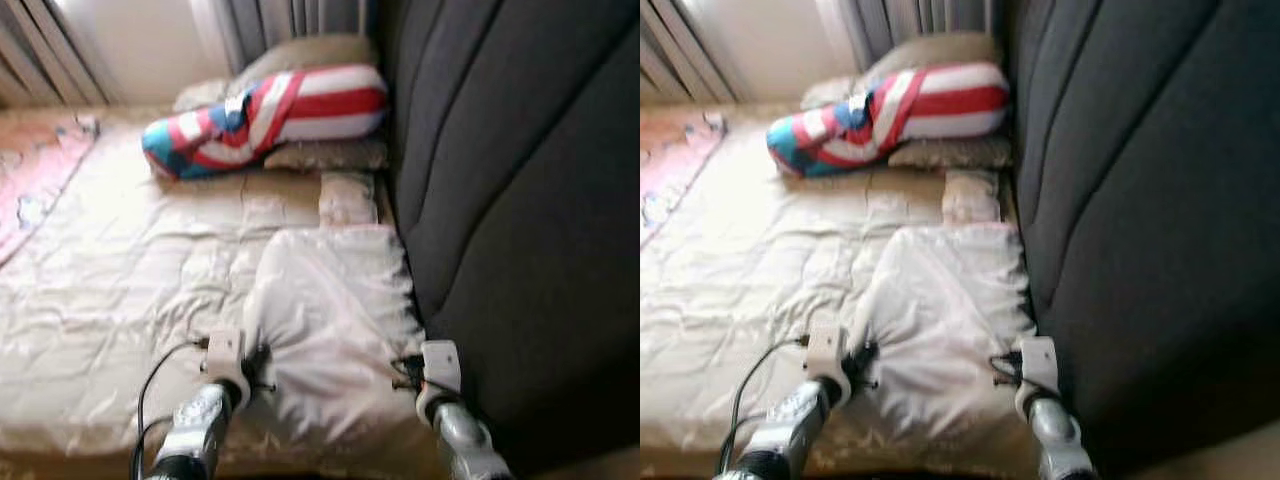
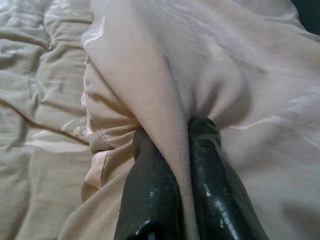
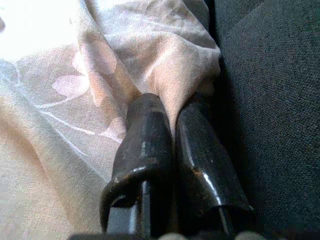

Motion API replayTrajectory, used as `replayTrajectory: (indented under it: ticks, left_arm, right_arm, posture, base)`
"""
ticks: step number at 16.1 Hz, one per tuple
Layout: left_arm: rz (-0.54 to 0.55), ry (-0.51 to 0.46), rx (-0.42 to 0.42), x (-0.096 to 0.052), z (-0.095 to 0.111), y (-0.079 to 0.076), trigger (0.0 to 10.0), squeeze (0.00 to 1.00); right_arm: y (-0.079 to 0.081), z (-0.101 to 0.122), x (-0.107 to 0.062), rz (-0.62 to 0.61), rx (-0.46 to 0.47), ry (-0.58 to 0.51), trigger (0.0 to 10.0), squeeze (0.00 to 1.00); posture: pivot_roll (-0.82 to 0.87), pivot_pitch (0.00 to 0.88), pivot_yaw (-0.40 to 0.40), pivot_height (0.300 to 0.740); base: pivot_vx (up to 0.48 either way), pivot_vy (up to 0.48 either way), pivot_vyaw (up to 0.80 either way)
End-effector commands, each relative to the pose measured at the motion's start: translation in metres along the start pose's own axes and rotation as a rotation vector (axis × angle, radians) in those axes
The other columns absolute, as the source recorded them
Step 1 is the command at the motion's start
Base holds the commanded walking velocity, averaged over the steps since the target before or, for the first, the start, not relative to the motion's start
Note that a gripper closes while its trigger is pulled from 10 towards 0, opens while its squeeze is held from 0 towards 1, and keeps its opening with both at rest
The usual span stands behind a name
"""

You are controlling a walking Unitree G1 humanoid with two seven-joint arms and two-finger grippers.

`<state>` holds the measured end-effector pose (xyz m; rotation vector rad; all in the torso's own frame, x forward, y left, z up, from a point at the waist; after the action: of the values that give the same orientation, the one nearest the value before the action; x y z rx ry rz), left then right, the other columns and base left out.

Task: Clean up the room

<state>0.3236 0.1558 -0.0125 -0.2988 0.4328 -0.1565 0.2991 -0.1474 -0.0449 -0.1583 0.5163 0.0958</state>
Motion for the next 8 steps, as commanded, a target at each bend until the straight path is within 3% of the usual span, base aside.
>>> replayTrajectory:
  ticks: [1,8]
  left_arm:
    - [0.047,-0.068,0.012,-0.0036,0.0199,0.0181,10.0,0.0]
    - [0.016,-0.043,-0.01,-0.0028,0.0153,0.0133,10.0,0.0]
  right_arm:
    - [-0.0204,0.0134,0.0019,-0.082,0.002,-0.049,10.0,0.0]
    - [-0.0115,0.0131,0.0027,-0.059,0.016,-0.043,10.0,0.0]
  posture:
    - [-0.07,0.084,0.005,0.74]
    - [-0.07,0.087,0.005,0.74]
  base:
    - [0.0,0.0,0.0]
    - [0.0,0.0,0.0]
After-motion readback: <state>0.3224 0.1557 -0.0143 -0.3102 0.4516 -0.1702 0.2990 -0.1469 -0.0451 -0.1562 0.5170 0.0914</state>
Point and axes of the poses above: a point about 5 cm out from each wrist's last joint towards the gripper, its own x axis pointing out of the wrist towards the gripper, its own z axis along the axis of the wrist's last joint, y = z × x, the point moved 4 cm from there along x, pointing out of the wrist towards the gripper, and after that the axes turned 10 degrees about -x, right-handed, at the moved point
